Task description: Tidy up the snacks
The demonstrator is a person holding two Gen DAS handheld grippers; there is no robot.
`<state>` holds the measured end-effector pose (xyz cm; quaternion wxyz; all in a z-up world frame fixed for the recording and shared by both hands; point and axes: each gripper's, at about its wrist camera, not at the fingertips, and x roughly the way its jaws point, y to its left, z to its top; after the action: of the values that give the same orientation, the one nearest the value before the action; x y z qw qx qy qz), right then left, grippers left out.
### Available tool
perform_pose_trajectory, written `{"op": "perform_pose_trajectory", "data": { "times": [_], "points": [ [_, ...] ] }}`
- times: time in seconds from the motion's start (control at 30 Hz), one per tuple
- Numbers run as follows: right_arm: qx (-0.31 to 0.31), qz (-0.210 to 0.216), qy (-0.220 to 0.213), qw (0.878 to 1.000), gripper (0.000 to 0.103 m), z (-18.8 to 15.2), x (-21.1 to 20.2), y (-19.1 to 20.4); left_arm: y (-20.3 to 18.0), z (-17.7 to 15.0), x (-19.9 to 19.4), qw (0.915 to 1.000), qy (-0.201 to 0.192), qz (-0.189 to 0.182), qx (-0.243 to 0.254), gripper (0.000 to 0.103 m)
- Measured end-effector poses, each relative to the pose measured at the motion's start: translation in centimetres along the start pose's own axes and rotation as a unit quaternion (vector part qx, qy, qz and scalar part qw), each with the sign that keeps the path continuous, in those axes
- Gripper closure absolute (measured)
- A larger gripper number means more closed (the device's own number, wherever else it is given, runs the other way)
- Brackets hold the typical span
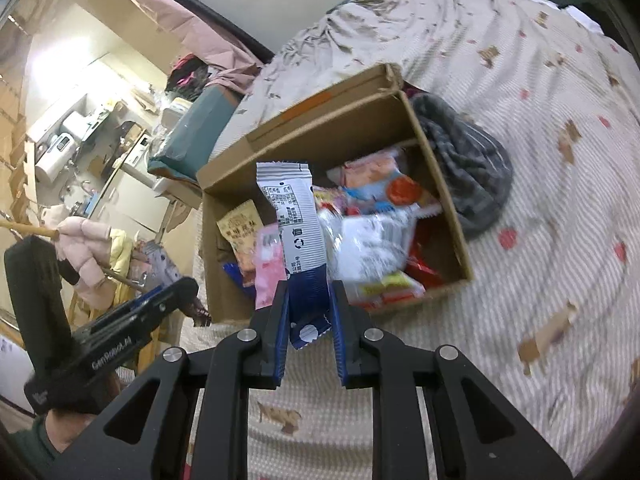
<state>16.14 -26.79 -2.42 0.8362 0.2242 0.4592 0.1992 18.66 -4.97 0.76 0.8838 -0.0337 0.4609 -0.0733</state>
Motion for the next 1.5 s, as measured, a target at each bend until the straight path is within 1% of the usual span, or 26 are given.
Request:
{"op": "perform_pose_trajectory", "data": {
  "times": [0.2, 0.27, 0.4, 0.43, 0.6, 0.73, 0.8, 0.83, 0.9, 0.93, 0.97, 1.0, 1.03, 1.1, 1.17, 1.23, 1.3, 1.33, 1.37, 1.4, 1.43, 1.5],
  "points": [
    [-0.013, -0.024, -0.009, 1.0, 0.083, 3.3, 1.5, -0.7, 0.1, 2.8, 1.9, 0.9999, -0.001, 0.004, -0.009, 0.089],
    [-0.015, -0.034, -0.007, 0.999, 0.083, 4.4, 2.2, -1.3, 0.1, 3.7, 3.0, 0.9999, -0.002, 0.013, -0.009, 0.089],
    [-0.02, -0.064, -0.006, 0.998, 0.083, 5.8, 3.8, -2.4, 0.3, 4.3, 4.6, 0.9992, -0.011, 0.036, -0.012, 0.089],
    [-0.019, -0.066, -0.005, 0.998, 0.083, 6.0, 4.0, -2.6, 0.4, 4.5, 5.2, 0.9992, -0.008, 0.034, -0.018, 0.089],
    [-0.012, -0.07, -0.013, 0.997, 0.083, 6.6, 4.4, -3.1, 0.2, 4.7, 6.6, 0.9992, -0.004, 0.038, -0.012, 0.089],
    [-0.009, -0.066, -0.013, 0.998, 0.083, 7.1, 4.7, -3.3, 0.0, 4.7, 7.7, 0.9991, 0.008, 0.041, -0.01, 0.088],
    [-0.006, -0.061, -0.01, 0.998, 0.083, 7.2, 4.8, -3.3, -0.1, 4.8, 7.9, 0.9989, 0.009, 0.044, -0.01, 0.088],
    [-0.005, -0.056, -0.01, 0.998, 0.083, 7.2, 4.9, -3.3, -0.3, 4.9, 8.1, 0.9986, 0.01, 0.051, -0.007, 0.088],
    [-0.007, -0.04, -0.007, 0.999, 0.083, 7.2, 5.0, -3.0, -0.4, 5.0, 8.3, 0.9983, 0.014, 0.055, -0.005, 0.086],
    [-0.008, -0.032, -0.006, 0.999, 0.083, 7.3, 5.0, -2.8, -0.5, 5.1, 8.3, 0.9983, 0.016, 0.055, -0.006, 0.084],
    [-0.011, -0.022, -0.007, 1.0, 0.082, 7.3, 4.9, -2.5, -0.6, 5.1, 8.3, 0.9983, 0.017, 0.055, -0.006, 0.076],
    [-0.013, -0.017, -0.008, 1.0, 0.081, 7.3, 4.8, -2.3, -0.7, 5.1, 8.3, 0.9983, 0.016, 0.056, -0.005, 0.066],
    [-0.014, -0.011, -0.009, 1.0, 0.08, 7.3, 4.7, -2.2, -0.8, 5.1, 8.1, 0.9983, 0.012, 0.058, -0.003, 0.06],
    [-0.013, 0.002, -0.013, 1.0, 0.08, 7.3, 4.5, -2.0, -1.1, 5.0, 7.6, 0.9981, 0.003, 0.061, 0.003, 0.041],
    [-0.012, 0.014, -0.012, 1.0, 0.08, 7.4, 4.4, -1.8, -1.4, 5.0, 7.3, 0.9969, -0.002, 0.078, 0.011, 0.031],
    [-0.011, 0.018, -0.01, 1.0, 0.079, 7.5, 4.4, -1.7, -1.4, 5.0, 6.9, 0.9965, -0.008, 0.081, 0.015, 0.03],
    [-0.015, 0.014, -0.014, 1.0, 0.073, 7.5, 4.3, -1.4, -1.3, 4.8, 6.4, 0.996, -0.011, 0.087, 0.017, 0.03],
    [-0.018, 0.009, -0.016, 1.0, 0.053, 7.5, 4.2, -1.3, -1.2, 4.7, 6.1, 0.9957, -0.012, 0.09, 0.017, 0.03],
    [-0.023, 0.004, -0.018, 1.0, 0.026, 7.5, 4.0, -1.1, -1.0, 4.6, 5.7, 0.9959, -0.016, 0.088, 0.016, 0.03],
    [-0.024, 0.004, -0.031, 0.999, 0.02, 7.4, 3.5, -0.8, -0.9, 4.6, 5.3, 0.9959, -0.02, 0.087, 0.016, 0.03],
    [-0.024, 0.007, -0.04, 0.999, 0.017, 7.3, 3.2, -0.8, -0.7, 4.4, 4.8, 0.9956, -0.025, 0.089, 0.016, 0.03],
    [-0.034, -0.001, -0.057, 0.998, 0.017, 7.2, 2.2, -0.2, -0.5, 4.1, 3.7, 0.9942, -0.039, 0.098, 0.019, 0.03]
  ]
}}
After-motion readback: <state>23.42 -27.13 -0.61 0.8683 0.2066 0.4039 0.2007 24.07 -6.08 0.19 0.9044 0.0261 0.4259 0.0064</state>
